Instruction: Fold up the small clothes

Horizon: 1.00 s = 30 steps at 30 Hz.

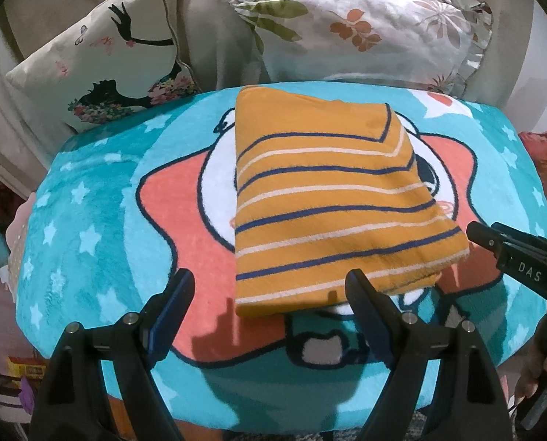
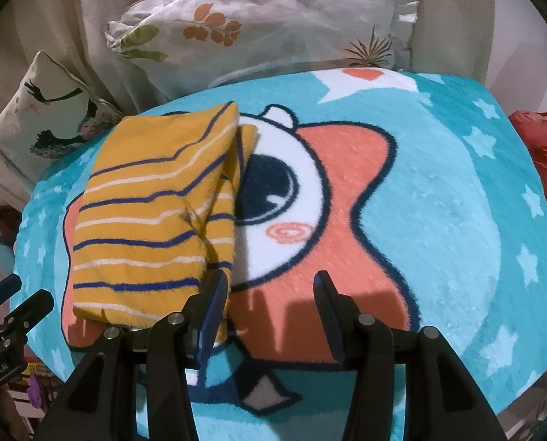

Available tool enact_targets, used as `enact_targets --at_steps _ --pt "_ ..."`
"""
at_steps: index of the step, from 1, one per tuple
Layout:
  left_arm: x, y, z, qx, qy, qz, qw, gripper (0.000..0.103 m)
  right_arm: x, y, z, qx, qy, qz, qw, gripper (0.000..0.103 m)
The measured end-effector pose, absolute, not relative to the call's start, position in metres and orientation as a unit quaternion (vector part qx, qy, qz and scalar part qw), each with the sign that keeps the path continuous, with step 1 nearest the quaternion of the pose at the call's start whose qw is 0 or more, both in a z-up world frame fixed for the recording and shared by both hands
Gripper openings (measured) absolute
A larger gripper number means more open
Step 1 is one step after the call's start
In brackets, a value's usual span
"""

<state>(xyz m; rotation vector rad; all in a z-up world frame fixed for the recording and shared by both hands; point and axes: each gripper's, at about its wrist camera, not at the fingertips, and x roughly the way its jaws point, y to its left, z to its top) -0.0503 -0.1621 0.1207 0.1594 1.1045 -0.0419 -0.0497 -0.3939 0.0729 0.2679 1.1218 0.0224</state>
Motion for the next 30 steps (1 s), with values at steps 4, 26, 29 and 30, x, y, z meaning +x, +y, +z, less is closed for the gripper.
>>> enact_targets --at_steps 4,26,29,30 --pt "-0.054 -0.163 0.122 0.078 0.523 -0.02 0.849 0.083 -0.054 -0.398 0.072 0.133 0.53 0.007 0.838 0.053" --pt "-0.077 -0.158 0.117 0.067 0.533 -0.011 0.844 0.083 -0.072 -0.387 0.071 0.121 0.534 0.015 0.836 0.056" --pt "-0.081 -0.157 0.116 0.066 0.534 -0.016 0.843 0.083 -0.076 -0.388 0.072 0.12 0.534 0.011 0.837 0.056" --pt "-0.082 -0.157 0.116 0.066 0.533 -0.017 0.843 0.083 -0.077 -0.388 0.072 0.121 0.534 0.01 0.837 0.056"
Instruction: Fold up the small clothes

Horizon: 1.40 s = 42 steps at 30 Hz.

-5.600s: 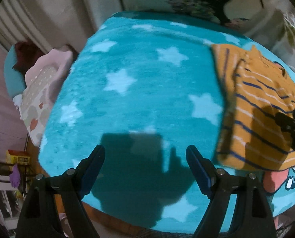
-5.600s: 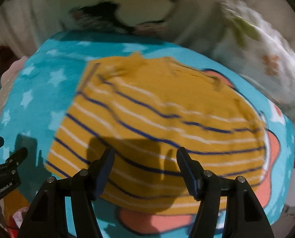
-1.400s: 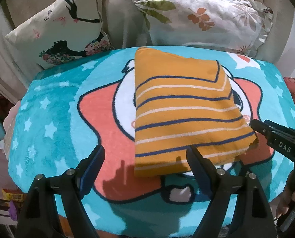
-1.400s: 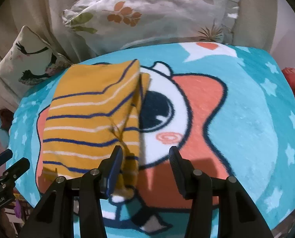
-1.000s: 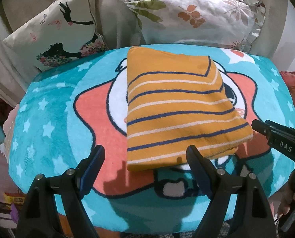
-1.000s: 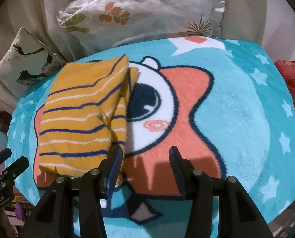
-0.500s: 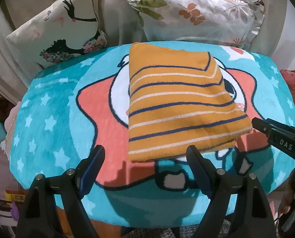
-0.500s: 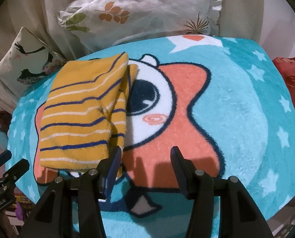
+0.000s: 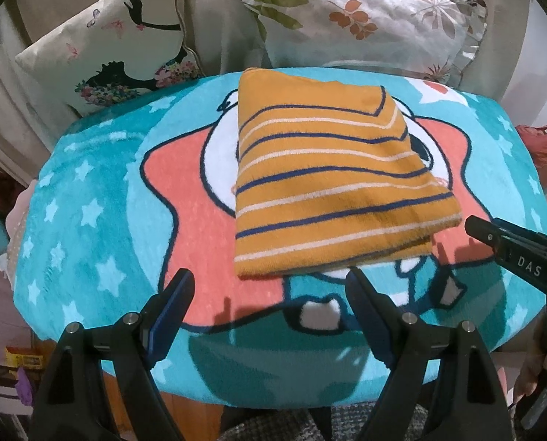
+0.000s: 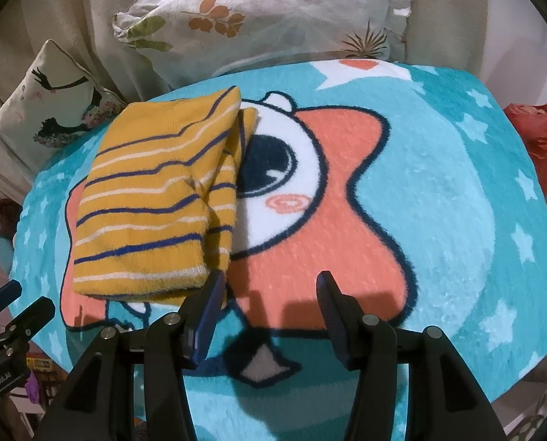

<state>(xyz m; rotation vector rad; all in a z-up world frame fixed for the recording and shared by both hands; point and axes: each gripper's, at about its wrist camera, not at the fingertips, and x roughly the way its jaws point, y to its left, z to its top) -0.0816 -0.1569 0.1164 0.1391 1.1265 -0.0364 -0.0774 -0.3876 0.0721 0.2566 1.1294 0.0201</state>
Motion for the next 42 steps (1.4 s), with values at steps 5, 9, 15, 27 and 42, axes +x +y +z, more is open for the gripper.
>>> enact_targets --at_steps 5,9,15,27,42 --pt "-0.086 -0.155 0.118 0.066 0.531 -0.029 0.844 0.083 -0.089 -0.388 0.076 0.118 0.53 -0.003 0.839 0.057" --pt "-0.093 -0.148 0.121 0.066 0.525 -0.037 0.848 0.083 -0.098 -0.386 0.08 0.12 0.528 -0.014 0.841 0.058" --pt "-0.106 -0.124 0.12 0.061 0.528 -0.041 0.846 0.083 -0.112 -0.366 0.084 0.118 0.529 -0.027 0.84 0.059" --pt "-0.167 -0.049 0.146 0.063 0.469 -0.021 0.881 0.083 -0.153 -0.282 0.086 0.093 0.536 -0.019 0.839 0.061" --pt "-0.226 0.003 0.196 0.029 0.353 -0.058 0.933 0.097 -0.206 -0.218 0.11 0.055 0.509 -0.031 0.859 0.064"
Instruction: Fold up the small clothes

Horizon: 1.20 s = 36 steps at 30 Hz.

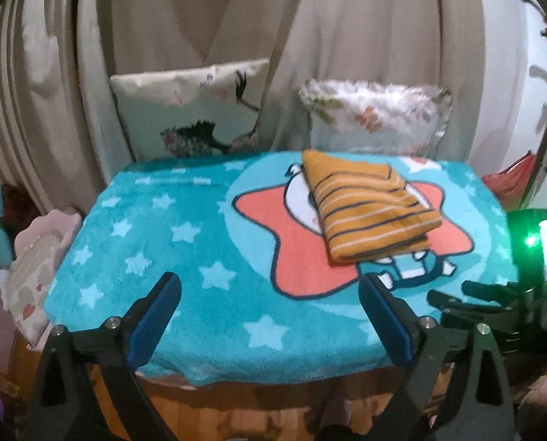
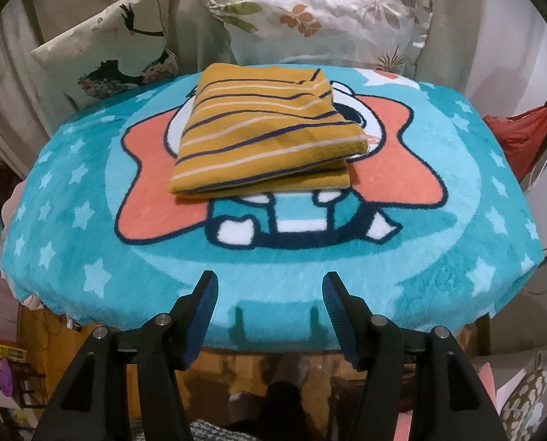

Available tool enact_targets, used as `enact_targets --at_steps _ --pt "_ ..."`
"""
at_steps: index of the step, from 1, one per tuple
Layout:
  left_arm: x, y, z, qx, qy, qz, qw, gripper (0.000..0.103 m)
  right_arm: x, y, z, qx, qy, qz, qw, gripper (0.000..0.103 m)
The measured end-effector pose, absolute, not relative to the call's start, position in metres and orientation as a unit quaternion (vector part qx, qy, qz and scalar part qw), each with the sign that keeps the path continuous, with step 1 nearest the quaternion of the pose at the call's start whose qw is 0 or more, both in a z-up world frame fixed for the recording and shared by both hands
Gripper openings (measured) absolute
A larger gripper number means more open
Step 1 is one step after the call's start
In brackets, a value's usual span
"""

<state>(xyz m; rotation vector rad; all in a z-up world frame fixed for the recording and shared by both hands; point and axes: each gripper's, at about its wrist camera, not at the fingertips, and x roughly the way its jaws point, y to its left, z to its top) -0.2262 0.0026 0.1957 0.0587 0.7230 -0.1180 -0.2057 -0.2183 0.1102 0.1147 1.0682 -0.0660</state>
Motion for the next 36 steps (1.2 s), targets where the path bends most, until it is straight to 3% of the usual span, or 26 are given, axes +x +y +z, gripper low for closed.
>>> enact_targets --at_steps 12,14,36 --pt "-0.235 -0.004 0.185 0.023 0.382 -0.098 0.919 0.098 -0.216 -0.203 0.118 0.022 0.503 -0.041 0.863 0.065" --pt "-0.234 -0.003 0.182 0.024 0.387 -0.087 0.918 0.103 -0.216 -0.203 0.117 0.024 0.504 -0.039 0.863 0.066" --pt "-0.205 -0.025 0.14 0.042 0.456 -0.067 0.887 0.103 -0.207 -0.225 0.092 0.028 0.533 -0.051 0.844 0.069"
